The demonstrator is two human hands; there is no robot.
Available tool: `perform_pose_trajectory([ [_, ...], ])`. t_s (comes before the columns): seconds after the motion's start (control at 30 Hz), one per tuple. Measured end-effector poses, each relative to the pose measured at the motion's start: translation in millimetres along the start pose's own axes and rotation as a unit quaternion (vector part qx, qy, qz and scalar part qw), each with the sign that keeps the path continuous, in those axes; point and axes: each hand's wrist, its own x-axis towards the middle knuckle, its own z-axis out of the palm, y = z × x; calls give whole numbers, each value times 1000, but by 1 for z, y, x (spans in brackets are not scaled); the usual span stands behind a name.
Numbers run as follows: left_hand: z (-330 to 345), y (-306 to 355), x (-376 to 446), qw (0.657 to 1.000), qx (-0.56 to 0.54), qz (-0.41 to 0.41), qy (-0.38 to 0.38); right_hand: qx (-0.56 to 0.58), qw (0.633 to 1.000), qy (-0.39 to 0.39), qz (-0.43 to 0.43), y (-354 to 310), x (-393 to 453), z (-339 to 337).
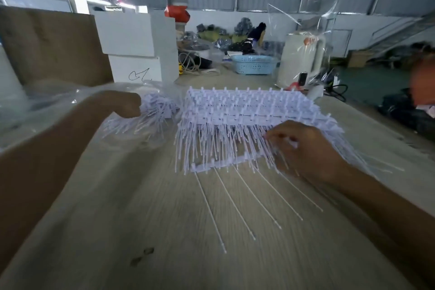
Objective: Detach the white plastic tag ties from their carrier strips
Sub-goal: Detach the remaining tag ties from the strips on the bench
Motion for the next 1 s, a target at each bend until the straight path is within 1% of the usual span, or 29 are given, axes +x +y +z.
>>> perform_pose_trajectory([
  [0.03,-7,3,-10,999,12,7,-34,31,999,22,36,12,1,-7],
  [0.1,-28,14,-30,999,-5,5,-48,44,993,90,68,31,7,-22],
  [0.17,-58,23,-52,994,-59,10,-86,12,987,145,73,43,16,-29],
  [0.2,-71,29,-65,990,-95,29,-103,-11,984,157,80,49,17,-31],
  [0.23,-83,36,-77,982,-140,70,-104,-36,983,159,85,55,17,-30],
  [0.27,-93,43,-85,975,-165,127,-81,-66,983,148,85,61,16,-29],
  [0.33,-98,66,-94,954,-198,224,-2,-131,983,83,101,75,13,-26],
  [0.37,-92,81,-96,945,-199,257,45,-152,978,48,136,80,11,-27],
  [0.43,-60,112,-86,932,-141,287,170,-152,968,10,201,89,6,-27],
  [0.47,-39,125,-78,931,-106,279,211,-142,968,1,209,92,4,-27],
  [0.5,-18,136,-71,936,-83,266,213,-134,970,-4,204,94,1,-26],
  [0.53,2,144,-64,948,-58,254,184,-130,972,-3,196,94,0,-26],
  [0.6,31,154,-51,963,-9,239,124,-115,975,28,187,95,0,-26],
  [0.63,40,155,-47,964,-3,235,122,-101,976,48,187,96,0,-26],
  [0.8,51,156,-41,953,-78,217,196,-62,970,121,199,99,5,-29],
  [0.83,50,155,-40,947,-114,220,206,-58,969,136,197,99,6,-30],
  [0.93,40,152,-43,913,-238,250,216,-34,960,197,196,101,11,-35],
  [1.0,29,153,-47,899,-268,265,224,2,950,239,199,101,13,-38],
])
